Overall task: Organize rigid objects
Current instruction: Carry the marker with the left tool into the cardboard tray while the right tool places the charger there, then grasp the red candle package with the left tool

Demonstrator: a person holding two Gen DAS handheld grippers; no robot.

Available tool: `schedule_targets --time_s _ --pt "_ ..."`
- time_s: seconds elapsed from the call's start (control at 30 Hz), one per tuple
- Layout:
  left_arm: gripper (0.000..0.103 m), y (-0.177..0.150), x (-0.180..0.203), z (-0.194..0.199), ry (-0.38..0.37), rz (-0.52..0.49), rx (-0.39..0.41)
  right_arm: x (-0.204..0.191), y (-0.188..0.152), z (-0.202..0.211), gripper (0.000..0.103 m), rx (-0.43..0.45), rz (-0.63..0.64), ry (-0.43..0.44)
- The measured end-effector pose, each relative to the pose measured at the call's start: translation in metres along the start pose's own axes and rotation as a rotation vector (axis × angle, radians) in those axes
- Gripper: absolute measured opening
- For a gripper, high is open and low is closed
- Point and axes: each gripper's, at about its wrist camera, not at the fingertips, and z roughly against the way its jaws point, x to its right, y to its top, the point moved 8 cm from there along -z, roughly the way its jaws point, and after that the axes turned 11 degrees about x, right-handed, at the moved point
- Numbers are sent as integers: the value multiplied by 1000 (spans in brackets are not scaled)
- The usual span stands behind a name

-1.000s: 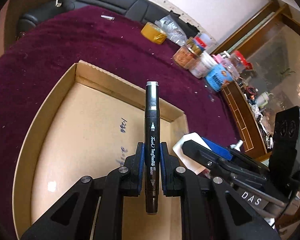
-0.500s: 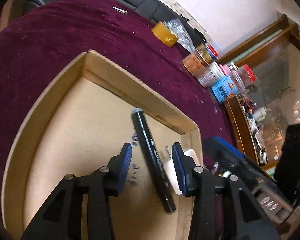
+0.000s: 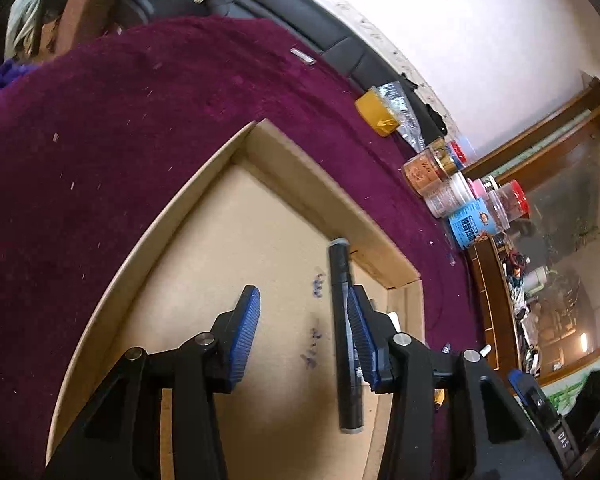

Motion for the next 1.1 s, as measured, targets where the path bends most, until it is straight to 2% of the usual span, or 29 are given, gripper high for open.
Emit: schedule_targets --time_s 0.03,0.07,0.1,0.13,0.17,0.23,0.3,0.4,0.47,0.57,0.63,0.8,0.87,0.97,1.07,1.1 --pt "39 0 9 5 -6 -29 7 13 3 17 58 59 30 -48" --pt "39 0 25 16 -30 -66 20 20 4 29 75 102 51 -83" --pt "40 -2 40 27 -59 -95 31 31 4 43 87 160 72 -133" --pt "46 -4 53 35 -79 -121 39 41 1 53 103 210 80 -175" --pt "56 -8 72 45 -97 -163 50 48 -2 54 103 229 80 -190" --pt "66 -20 110 58 -115 -249 68 65 -15 40 103 184 70 -202" --pt "66 -40 142 59 -144 -313 43 89 -26 15 103 107 6 -206" --pt "66 -76 174 37 -147 -371 -48 124 -37 -2 103 94 -123 -205" --pt "66 -95 183 17 -106 -393 -96 142 -46 -10 103 91 -195 -208" --pt "66 -111 183 -6 -30 -372 -154 153 -58 -10 103 64 -244 -208" --pt "66 -121 179 -23 41 -349 -184 151 -55 -3 103 98 -238 -193" --pt "66 -125 169 -57 191 -336 -168 145 -52 -3 103 116 -237 -153" --pt "66 -125 172 -68 216 -357 -157 147 -53 -3 103 113 -257 -141" --pt "66 -131 171 -84 256 -346 -190 150 -55 -4 103 106 -273 -132" --pt "65 -137 180 -92 289 -461 -166 150 -55 -3 103 110 -272 -129" --pt "61 -140 185 -93 284 -507 -167 151 -55 -2 103 112 -273 -128"
